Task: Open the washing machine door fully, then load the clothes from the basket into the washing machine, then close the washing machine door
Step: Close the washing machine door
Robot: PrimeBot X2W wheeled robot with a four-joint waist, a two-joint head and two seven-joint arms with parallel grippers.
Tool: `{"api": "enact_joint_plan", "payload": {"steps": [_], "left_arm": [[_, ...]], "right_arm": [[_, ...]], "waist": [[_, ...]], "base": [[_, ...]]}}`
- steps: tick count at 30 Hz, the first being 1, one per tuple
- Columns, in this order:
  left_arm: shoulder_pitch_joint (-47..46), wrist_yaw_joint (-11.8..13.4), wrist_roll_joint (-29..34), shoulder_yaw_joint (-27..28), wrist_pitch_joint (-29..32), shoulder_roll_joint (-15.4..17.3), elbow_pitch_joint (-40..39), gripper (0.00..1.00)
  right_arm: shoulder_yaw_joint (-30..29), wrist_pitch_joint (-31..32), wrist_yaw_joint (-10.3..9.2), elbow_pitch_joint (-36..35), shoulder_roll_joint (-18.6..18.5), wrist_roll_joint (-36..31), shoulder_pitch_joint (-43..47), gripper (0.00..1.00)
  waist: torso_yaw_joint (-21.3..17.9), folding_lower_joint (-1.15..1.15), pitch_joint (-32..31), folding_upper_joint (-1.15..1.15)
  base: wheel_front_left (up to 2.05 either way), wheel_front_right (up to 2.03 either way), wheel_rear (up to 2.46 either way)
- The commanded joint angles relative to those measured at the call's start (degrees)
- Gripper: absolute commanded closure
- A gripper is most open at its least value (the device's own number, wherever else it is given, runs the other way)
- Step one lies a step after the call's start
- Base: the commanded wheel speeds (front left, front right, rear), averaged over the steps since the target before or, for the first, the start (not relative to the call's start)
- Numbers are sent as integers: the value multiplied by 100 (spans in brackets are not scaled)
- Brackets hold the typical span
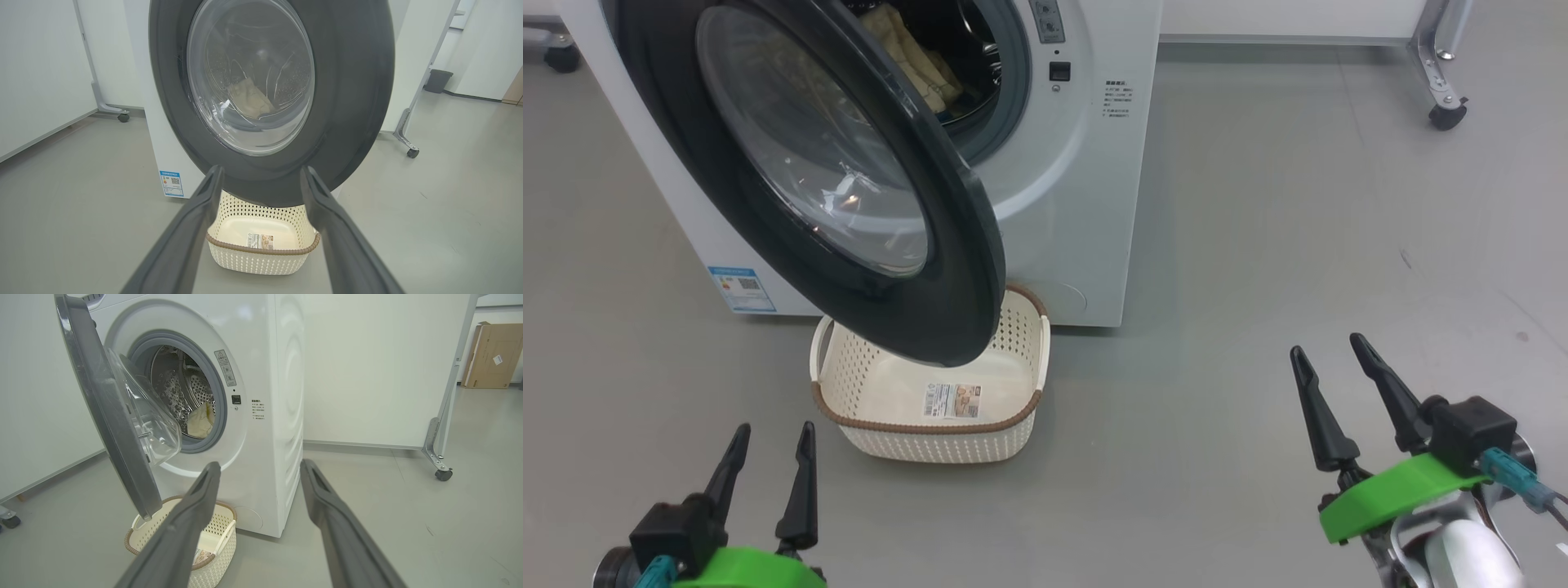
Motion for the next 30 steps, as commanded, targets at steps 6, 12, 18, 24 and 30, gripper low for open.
{"api": "enact_joint_plan", "payload": {"steps": [6,12,18,24,30], "left_arm": [[-189,2,7,183,-63,73,-93,0],[-199,2,21,169,-63,65,-63,0],[-212,2,26,165,-63,57,-71,0],[-220,2,38,149,-63,54,-68,0],[-234,2,23,120,-63,67,-56,0]], "right_arm": [[129,-38,-16,-164,-17,-35,-141,0],[135,-38,-16,-164,-17,-45,-142,0],[146,-38,-16,-167,-17,-38,-155,0],[140,-38,-16,-166,-17,-43,-158,0],[159,-38,-16,-147,-17,-23,-157,0]], "waist": [[8,0,-9,0],[12,0,-6,0],[0,0,16,0],[-5,0,45,0],[7,0,66,0]], "base": [[0,0,0],[0,0,0],[0,0,0],[0,0,0],[0,0,0]]}}
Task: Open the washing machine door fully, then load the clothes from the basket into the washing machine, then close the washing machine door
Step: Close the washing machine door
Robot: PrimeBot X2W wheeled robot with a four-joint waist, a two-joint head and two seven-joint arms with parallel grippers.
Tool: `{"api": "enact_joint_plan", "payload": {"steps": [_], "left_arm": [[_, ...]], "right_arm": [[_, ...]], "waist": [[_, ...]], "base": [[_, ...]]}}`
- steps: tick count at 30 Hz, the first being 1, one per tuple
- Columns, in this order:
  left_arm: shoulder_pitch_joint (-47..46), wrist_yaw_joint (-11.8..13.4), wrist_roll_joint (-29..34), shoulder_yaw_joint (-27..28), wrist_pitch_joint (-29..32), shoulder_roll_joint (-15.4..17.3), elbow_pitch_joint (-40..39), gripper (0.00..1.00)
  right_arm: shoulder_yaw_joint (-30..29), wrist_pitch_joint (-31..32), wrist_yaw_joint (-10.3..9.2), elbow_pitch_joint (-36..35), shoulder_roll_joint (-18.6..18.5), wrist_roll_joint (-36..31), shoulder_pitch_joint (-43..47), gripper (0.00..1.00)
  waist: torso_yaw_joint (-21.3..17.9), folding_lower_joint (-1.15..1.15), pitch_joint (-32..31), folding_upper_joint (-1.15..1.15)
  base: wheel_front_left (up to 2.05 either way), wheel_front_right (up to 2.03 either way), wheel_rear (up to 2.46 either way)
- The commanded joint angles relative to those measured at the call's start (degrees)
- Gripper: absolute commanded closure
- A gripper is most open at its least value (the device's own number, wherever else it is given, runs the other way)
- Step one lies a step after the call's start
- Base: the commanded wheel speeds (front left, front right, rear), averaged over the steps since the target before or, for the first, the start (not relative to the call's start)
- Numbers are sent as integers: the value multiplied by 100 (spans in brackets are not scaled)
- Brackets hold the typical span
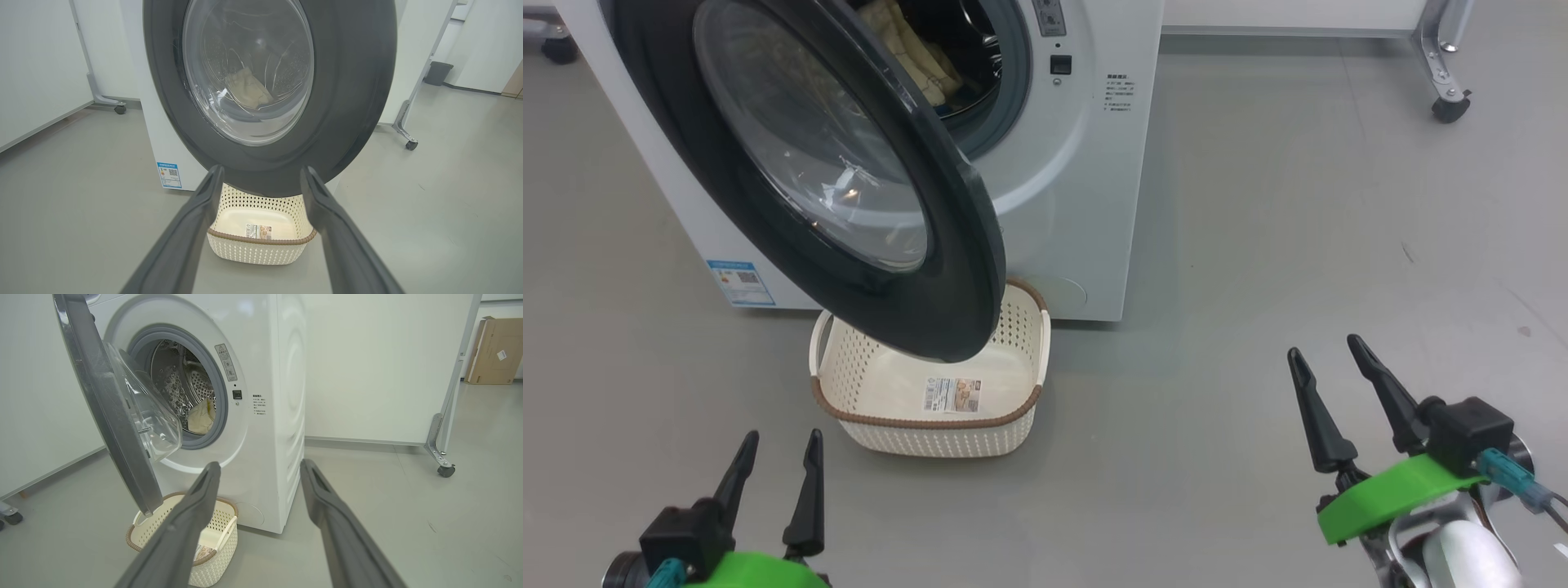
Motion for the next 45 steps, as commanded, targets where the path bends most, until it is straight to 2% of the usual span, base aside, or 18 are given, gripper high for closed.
{"api": "enact_joint_plan", "payload": {"steps": [1,6,7,8,9,12,19,29,36,45], "left_arm": [[-251,2,27,184,-63,96,-158,0],[-289,2,20,142,-63,111,-135,0],[-296,2,18,135,-63,113,-128,0],[-302,2,17,126,-63,115,-122,0],[-308,2,16,116,-63,116,-118,0],[-342,2,10,74,-63,116,-110,0],[-478,2,-10,-29,-63,93,-117,0],[-698,2,-51,-181,-63,141,-120,0],[-913,2,-70,-351,-63,150,-59,0],[-1110,2,-112,-536,-63,76,-9,0]], "right_arm": [[129,-38,-16,-165,-17,-19,-164,0],[140,-38,-16,-141,-17,-1,-170,0],[147,-38,-16,-118,-17,-3,-169,21],[169,-38,-16,-64,-17,72,-163,94],[153,-38,-16,-23,-17,181,-171,100],[92,-38,-16,21,-17,296,-235,100],[33,-38,-16,-78,-17,78,-589,100],[179,-38,-16,-411,-17,-194,-1761,100],[748,-38,-16,-583,-17,-29,-2812,100],[1879,-38,-16,-753,-18,-71,-3424,100]], "waist": [[5,0,12,0],[26,0,45,0],[31,0,52,0],[38,0,59,0],[43,0,71,0],[74,0,125,0],[213,0,309,0],[462,0,643,0],[569,0,880,0],[836,0,1009,0]], "base": [[0,0,0],[0,0,0],[0,0,0],[0,0,0],[0,0,0],[0,0,0],[0,0,0],[0,0,0],[0,0,0],[0,0,0]]}}
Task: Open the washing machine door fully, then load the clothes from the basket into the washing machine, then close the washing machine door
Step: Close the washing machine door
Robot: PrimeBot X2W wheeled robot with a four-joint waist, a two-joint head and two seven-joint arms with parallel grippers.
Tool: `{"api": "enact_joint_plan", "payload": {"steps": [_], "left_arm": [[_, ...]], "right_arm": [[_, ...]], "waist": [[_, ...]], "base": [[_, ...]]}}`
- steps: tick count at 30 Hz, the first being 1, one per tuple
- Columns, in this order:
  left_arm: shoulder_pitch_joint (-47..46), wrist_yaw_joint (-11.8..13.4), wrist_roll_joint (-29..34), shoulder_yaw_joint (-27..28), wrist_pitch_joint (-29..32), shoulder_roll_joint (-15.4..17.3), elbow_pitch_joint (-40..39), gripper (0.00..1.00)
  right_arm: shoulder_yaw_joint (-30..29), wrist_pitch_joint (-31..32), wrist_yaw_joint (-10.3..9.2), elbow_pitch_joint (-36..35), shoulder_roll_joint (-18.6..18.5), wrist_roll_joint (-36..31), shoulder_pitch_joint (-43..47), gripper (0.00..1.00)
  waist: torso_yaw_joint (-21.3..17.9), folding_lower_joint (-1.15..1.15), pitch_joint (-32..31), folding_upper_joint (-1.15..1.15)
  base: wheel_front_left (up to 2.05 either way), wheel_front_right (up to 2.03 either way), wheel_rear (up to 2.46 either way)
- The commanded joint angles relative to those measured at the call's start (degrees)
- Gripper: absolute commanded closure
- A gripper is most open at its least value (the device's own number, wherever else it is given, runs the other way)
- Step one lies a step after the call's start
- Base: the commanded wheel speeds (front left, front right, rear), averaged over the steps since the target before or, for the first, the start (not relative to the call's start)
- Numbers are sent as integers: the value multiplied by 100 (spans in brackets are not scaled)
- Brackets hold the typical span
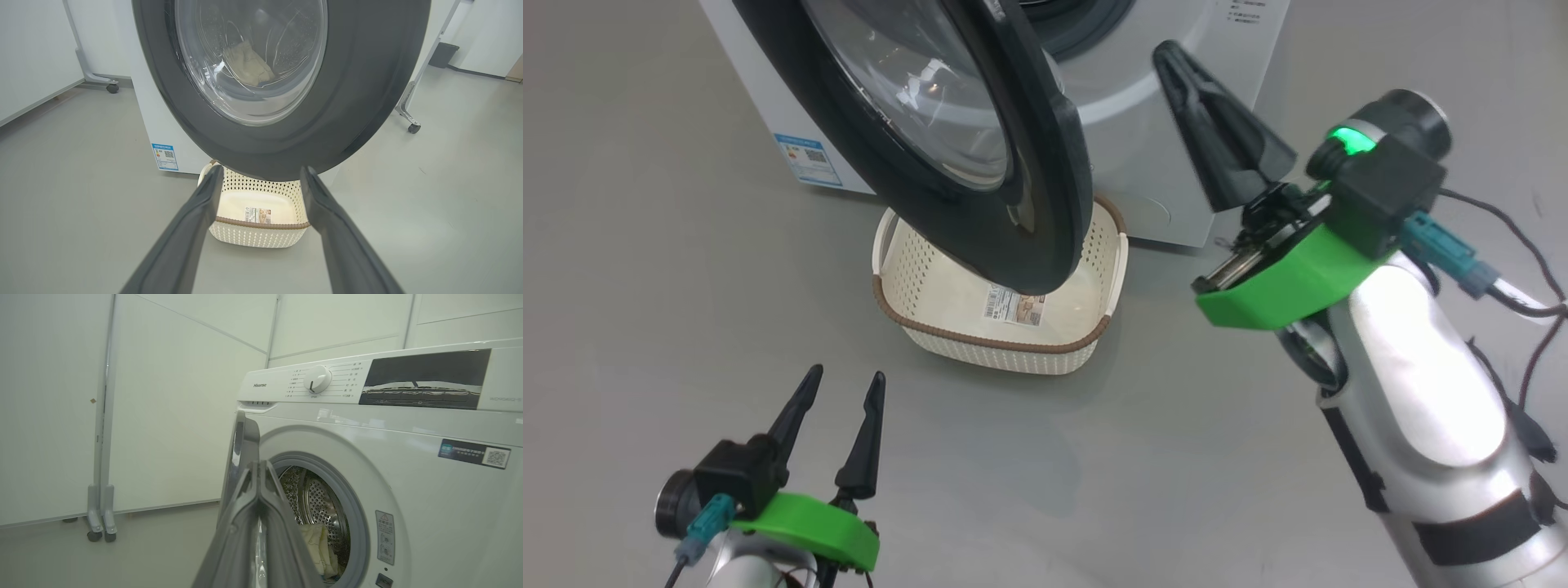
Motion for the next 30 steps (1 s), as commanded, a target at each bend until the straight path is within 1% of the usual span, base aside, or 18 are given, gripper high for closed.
{"api": "enact_joint_plan", "payload": {"steps": [1,8,14,15,19,23,30], "left_arm": [[-240,2,-51,172,-63,78,-124,0],[-318,2,-57,142,-63,5,-92,0],[-338,2,-61,165,-63,-49,-77,0],[-338,2,-61,165,-63,-49,-77,0],[-340,2,-41,159,-63,-75,-58,0],[-374,2,-22,165,-63,-98,-44,0],[-402,2,-6,173,-63,-140,-53,0]], "right_arm": [[340,-30,-16,-171,46,6,-289,100],[1219,-30,-16,73,-102,119,-550,100],[1741,-30,-16,419,-177,335,-646,100],[1741,-30,-16,419,-177,335,-646,100],[2073,-30,-16,739,-248,492,-695,100],[2216,-30,-16,1039,-273,599,-707,100],[2190,-30,-16,1415,-233,737,-680,100]], "waist": [[77,-1,39,0],[307,-1,151,0],[458,-1,221,0],[458,-1,221,0],[527,-1,262,0],[577,-1,284,0],[625,-1,344,0]], "base": [[0,0,0],[0,0,0],[0,0,0],[0,0,0],[0,0,0],[0,0,0],[0,0,0]]}}
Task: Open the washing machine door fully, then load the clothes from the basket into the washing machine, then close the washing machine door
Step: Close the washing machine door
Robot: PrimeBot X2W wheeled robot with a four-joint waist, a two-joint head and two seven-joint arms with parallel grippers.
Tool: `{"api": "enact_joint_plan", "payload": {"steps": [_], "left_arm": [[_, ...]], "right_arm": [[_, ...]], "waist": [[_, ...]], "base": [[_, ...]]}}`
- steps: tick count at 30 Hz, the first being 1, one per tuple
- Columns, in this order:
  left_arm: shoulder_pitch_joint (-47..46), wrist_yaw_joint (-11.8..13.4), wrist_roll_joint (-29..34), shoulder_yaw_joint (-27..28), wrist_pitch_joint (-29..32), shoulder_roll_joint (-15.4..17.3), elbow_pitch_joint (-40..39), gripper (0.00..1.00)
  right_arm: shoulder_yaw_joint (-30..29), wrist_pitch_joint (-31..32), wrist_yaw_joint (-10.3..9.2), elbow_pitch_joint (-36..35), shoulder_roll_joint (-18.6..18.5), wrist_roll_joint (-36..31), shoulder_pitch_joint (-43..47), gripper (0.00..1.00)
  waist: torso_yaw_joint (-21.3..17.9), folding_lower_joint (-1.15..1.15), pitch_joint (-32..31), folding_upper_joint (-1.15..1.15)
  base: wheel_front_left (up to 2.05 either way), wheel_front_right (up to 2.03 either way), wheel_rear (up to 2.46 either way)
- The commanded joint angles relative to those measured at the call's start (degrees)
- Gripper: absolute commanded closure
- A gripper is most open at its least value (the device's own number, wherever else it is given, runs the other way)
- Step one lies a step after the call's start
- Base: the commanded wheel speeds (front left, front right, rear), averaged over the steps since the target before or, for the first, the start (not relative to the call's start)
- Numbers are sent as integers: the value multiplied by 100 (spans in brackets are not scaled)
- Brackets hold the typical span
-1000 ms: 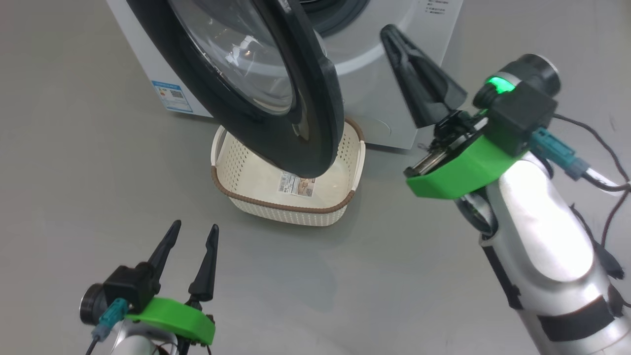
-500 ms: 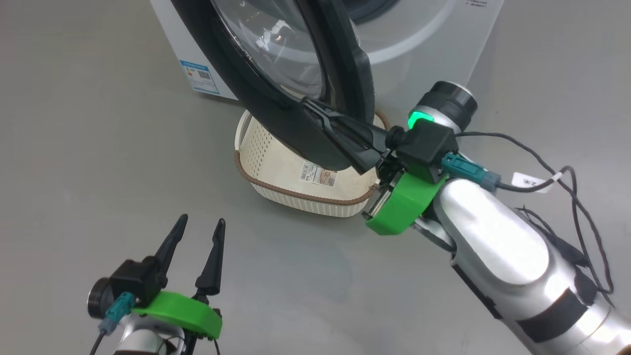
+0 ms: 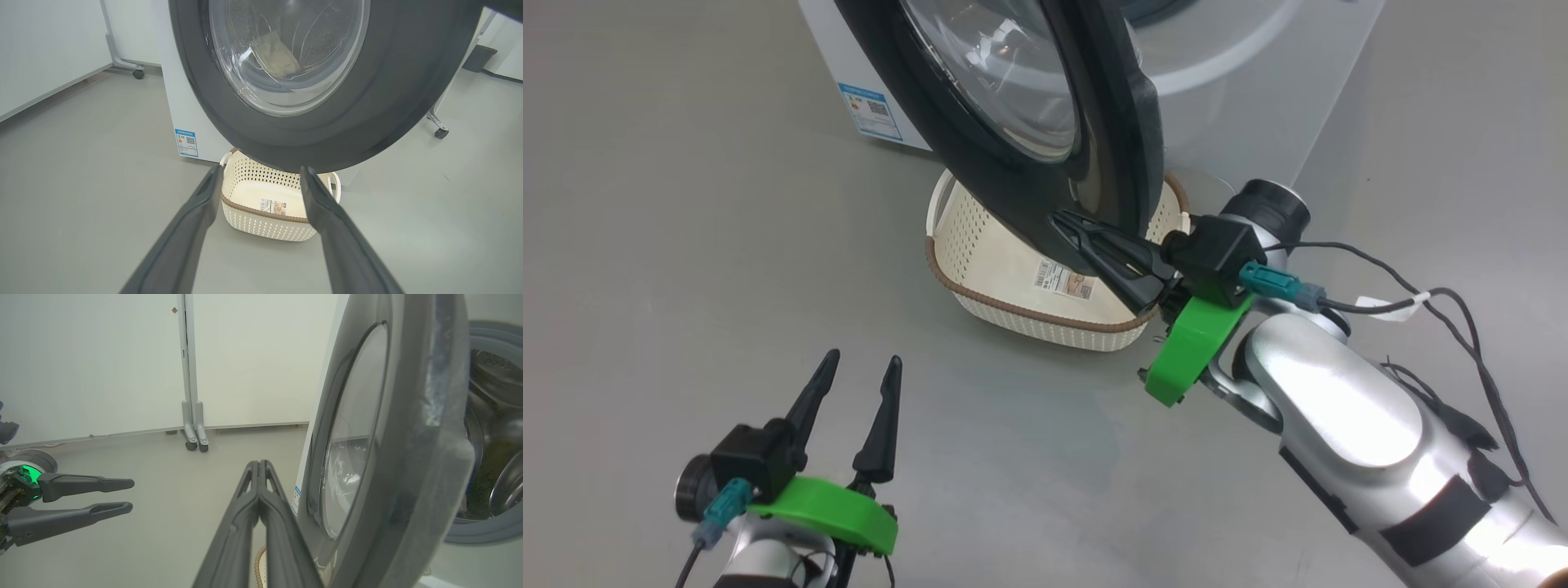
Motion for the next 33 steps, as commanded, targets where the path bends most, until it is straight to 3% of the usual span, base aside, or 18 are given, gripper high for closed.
{"api": "enact_joint_plan", "payload": {"steps": [1,16,33], "left_arm": [[-214,2,-4,218,-63,83,-151,0],[-276,2,9,194,-63,69,-147,0],[-363,2,16,171,-63,71,-187,0]], "right_arm": [[1,-30,-16,-115,115,61,-182,100],[-305,-31,-16,456,99,-34,-246,100],[-1794,-31,-16,1229,325,-964,-478,100]], "waist": [[5,0,14,0],[4,0,149,0],[-1,0,394,0]], "base": [[0,0,0],[0,0,0],[0,0,0]]}}
